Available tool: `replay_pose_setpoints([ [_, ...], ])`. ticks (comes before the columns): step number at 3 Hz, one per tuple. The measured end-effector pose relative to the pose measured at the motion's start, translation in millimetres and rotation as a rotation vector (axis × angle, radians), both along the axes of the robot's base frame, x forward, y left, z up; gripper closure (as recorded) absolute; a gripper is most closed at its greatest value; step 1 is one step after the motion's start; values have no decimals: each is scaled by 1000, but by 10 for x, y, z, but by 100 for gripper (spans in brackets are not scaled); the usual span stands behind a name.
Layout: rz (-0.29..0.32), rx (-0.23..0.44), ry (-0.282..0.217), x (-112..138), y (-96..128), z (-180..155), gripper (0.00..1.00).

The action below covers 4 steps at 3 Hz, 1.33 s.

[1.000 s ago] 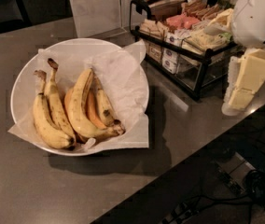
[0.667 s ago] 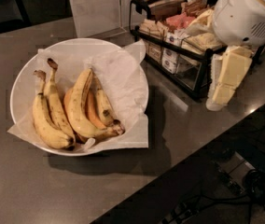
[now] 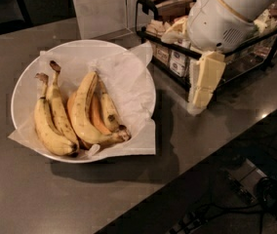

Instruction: Pick banana from white bowl

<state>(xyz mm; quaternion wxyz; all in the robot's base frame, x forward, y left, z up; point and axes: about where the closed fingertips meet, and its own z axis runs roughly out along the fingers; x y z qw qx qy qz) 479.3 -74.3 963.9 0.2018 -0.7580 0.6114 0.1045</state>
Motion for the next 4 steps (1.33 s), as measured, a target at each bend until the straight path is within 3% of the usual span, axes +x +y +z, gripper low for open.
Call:
replay_pose_setpoints([
  [2,236,-17,-8,-125,726,-89,0],
  [3,307,-47,-6,-160,1005,-111,0],
  [4,306,-41,-16,-147,1036,-101,0],
])
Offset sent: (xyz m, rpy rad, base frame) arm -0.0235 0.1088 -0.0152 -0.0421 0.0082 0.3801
